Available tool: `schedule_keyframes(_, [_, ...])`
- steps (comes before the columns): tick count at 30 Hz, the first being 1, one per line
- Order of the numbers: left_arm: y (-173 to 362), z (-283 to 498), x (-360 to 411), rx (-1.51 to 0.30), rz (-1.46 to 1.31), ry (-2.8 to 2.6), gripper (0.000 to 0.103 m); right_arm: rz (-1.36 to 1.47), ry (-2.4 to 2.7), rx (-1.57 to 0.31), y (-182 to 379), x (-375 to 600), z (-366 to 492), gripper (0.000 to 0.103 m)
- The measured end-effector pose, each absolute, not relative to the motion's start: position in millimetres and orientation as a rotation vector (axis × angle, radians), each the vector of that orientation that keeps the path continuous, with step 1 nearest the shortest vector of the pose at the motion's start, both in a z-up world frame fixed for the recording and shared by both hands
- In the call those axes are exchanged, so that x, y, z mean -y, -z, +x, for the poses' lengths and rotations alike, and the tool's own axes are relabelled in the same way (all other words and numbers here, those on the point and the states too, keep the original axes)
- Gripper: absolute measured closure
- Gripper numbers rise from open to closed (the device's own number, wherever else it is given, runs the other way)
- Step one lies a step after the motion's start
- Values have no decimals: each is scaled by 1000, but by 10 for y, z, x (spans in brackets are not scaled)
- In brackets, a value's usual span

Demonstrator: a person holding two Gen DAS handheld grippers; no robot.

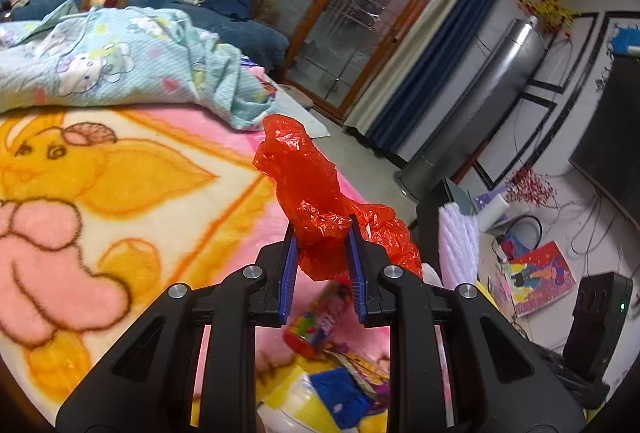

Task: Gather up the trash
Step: 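Carry the red bag and lavender net over the yellow bin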

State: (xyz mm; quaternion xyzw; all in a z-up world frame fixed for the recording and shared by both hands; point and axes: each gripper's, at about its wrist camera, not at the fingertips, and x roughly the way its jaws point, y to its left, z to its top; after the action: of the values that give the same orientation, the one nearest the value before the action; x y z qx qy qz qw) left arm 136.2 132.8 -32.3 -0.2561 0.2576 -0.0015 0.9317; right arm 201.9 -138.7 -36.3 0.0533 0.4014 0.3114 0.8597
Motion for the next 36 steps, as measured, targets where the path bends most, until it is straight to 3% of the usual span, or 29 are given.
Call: schedule_keyframes(36, [145,1360,-297,-552,-321,201,87,212,-513,-734,20,2113,2151,74])
